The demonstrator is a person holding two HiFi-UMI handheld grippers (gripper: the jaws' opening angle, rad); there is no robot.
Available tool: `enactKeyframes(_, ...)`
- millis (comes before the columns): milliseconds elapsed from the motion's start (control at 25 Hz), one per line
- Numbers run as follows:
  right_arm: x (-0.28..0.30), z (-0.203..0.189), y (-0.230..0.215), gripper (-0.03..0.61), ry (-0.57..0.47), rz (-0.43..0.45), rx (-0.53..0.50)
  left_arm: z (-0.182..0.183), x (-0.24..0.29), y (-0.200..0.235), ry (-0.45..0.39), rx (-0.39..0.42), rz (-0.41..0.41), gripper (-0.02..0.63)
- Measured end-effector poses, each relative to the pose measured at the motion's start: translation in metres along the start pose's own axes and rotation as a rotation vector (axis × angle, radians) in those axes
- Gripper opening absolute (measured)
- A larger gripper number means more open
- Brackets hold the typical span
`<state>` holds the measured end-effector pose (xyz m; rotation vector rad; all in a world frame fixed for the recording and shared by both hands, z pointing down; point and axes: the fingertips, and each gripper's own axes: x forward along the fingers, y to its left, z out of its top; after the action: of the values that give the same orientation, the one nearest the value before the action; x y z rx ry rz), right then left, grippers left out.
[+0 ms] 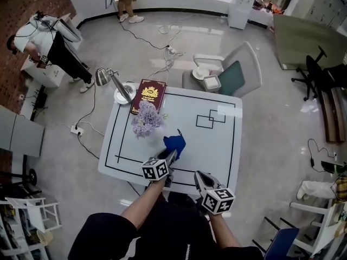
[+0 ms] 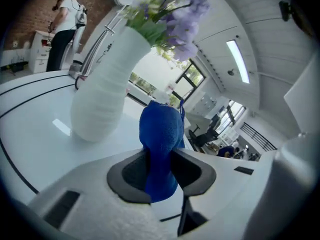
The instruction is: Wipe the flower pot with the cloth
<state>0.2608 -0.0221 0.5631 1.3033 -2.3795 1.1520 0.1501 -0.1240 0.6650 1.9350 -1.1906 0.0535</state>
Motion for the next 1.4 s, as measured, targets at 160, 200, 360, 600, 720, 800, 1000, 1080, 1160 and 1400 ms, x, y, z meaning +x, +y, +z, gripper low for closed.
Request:
enactKeyframes(160,0.008,0.0,0.022,0.008,-0.031,0.005,-0.028,-0.005,-0.042,-0.02,0.035,0.057,-0.126,0.123)
enactKeyframes(200,0.011,0.0,0.029,0.008,-0.039,0.009,-0.036,-0.005,-0.054,-0.021,0.034,0.066,-0.142,0.121)
enactKeyframes(360,0.027,-0.006,0.066,0.008,-0.035,0.024,-0.088,0.007,-0.108,-0.019,-0.024,0.054,-0.172,0.121)
enactKeyframes(600,0.042,-0.01,0.143,0.008,-0.074,0.048,-0.229,0.025,-0.189,-0.007,-0.136,0.158,-0.148,0.123)
enactKeyframes(720,0.047,-0.016,0.17,0.008,-0.092,0.043,-0.256,0.029,-0.218,0.0,-0.16,0.214,-0.145,0.123)
enactKeyframes(800,0.048,-0.021,0.186,0.008,-0.109,0.036,-0.264,0.032,-0.232,0.005,-0.168,0.251,-0.15,0.123)
enactKeyframes(1000,0.042,-0.032,0.214,0.008,-0.171,0.011,-0.302,0.033,-0.258,0.008,-0.188,0.323,-0.181,0.121)
enactKeyframes(1080,0.042,-0.034,0.218,0.008,-0.192,0.0,-0.298,0.037,-0.263,0.009,-0.192,0.349,-0.195,0.123)
enactKeyframes(1160,0.042,-0.04,0.222,0.008,-0.198,-0.009,-0.295,0.037,-0.269,0.011,-0.192,0.366,-0.202,0.123)
enactKeyframes(1400,0.032,-0.054,0.233,0.008,-0.213,-0.003,-0.307,0.027,-0.28,0.011,-0.177,0.385,-0.21,0.123)
